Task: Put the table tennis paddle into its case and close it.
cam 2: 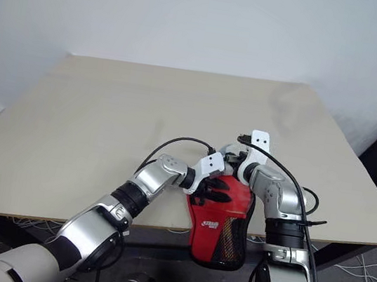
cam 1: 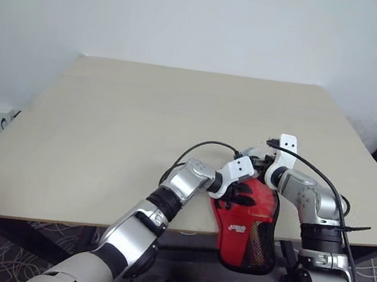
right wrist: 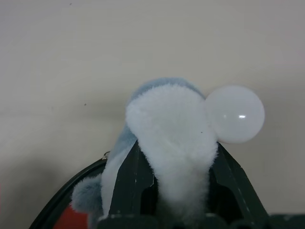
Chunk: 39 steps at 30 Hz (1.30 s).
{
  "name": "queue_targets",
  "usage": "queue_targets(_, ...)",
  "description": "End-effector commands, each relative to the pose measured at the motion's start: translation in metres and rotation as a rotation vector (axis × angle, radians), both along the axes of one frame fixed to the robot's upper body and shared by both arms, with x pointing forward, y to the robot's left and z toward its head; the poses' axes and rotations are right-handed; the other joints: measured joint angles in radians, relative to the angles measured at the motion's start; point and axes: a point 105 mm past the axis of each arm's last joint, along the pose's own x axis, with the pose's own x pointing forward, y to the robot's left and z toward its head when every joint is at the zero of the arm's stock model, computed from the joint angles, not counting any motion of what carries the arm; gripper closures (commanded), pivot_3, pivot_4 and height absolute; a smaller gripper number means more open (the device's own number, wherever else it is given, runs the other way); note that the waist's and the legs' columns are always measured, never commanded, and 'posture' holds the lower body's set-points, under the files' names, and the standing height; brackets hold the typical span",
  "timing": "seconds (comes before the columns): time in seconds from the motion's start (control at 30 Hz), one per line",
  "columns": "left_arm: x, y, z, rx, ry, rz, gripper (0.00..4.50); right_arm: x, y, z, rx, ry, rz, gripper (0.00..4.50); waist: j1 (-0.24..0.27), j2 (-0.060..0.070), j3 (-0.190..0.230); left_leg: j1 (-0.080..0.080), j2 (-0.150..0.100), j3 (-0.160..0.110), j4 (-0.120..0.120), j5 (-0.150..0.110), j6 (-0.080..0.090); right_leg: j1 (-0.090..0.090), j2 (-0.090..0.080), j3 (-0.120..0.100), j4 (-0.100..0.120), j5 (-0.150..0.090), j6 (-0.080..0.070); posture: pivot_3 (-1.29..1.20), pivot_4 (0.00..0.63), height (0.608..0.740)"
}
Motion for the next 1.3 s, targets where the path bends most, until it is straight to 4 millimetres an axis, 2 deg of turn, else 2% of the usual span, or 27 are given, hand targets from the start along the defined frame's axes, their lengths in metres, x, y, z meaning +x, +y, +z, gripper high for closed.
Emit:
queue_targets(0.03,-0.005,0.015,-0.032,0.124,0.074,0.048,2.61,0.010,-0.033,0.028,-0.043,-0.103,-0.109,3.91,0.001,0.000,0.000,0.000,0.000,0.000,0.000,0.000,-0.001,0.000,0.000,0.000,0.000,0.000,0.000,0.00,0.000,0.724)
queue_targets(0.23,-0.005,0.012,-0.032,0.122,0.083,0.055,2.61,0.009,-0.064,0.031,-0.076,-0.107,-0.206,3.91,0.002,0.000,0.000,0.000,-0.001,-0.001,0.000,-0.001,-0.002,0.001,-0.001,0.000,0.000,0.000,0.001,0.00,0.000,0.724)
queue_targets(0.43,-0.007,0.010,-0.033,0.119,0.094,0.057,2.61,0.001,-0.089,0.034,-0.121,-0.098,-0.229,3.91,0.004,0.000,0.000,0.000,-0.001,-0.001,0.000,-0.001,-0.001,0.001,-0.002,-0.001,-0.001,-0.001,0.001,0.00,0.000,0.724)
queue_targets(0.7,-0.008,0.007,-0.034,0.116,0.094,0.054,2.61,-0.043,-0.120,0.034,-0.175,0.018,-0.036,3.91,0.014,0.000,0.000,0.000,-0.001,-0.002,0.001,-0.004,0.003,0.002,-0.005,-0.001,-0.001,-0.003,0.001,0.00,0.000,0.724)
queue_targets(0.87,-0.009,0.005,-0.035,0.115,0.091,0.047,2.61,-0.070,-0.151,0.039,-0.331,0.070,0.046,3.91,0.025,0.000,0.000,0.001,-0.001,-0.003,0.002,-0.005,0.004,0.002,-0.008,-0.003,-0.001,-0.005,0.002,0.00,0.000,0.724)
queue_targets(1.03,-0.010,0.002,-0.035,0.111,0.092,0.040,2.61,-0.094,-0.153,0.035,-0.414,0.106,0.209,3.91,0.031,0.000,0.000,0.001,-0.004,-0.004,0.002,-0.006,0.007,0.003,-0.014,-0.005,-0.001,-0.006,0.005,0.00,0.000,0.724)
queue_targets(1.2,-0.009,0.000,-0.035,0.109,0.094,0.041,2.61,-0.115,-0.148,0.030,-0.440,0.125,0.362,3.91,0.030,-0.001,0.001,0.002,-0.005,-0.004,0.006,-0.010,0.012,0.006,-0.016,-0.006,-0.002,-0.007,0.008,0.00,0.000,0.724)
queue_targets(1.3,-0.009,0.000,-0.034,0.107,0.096,0.042,2.61,-0.135,-0.140,0.026,-0.457,0.138,0.501,3.91,0.030,-0.002,0.001,0.002,-0.006,-0.006,0.007,-0.010,0.012,0.008,-0.017,-0.007,-0.002,-0.007,0.010,0.00,0.000,0.724)
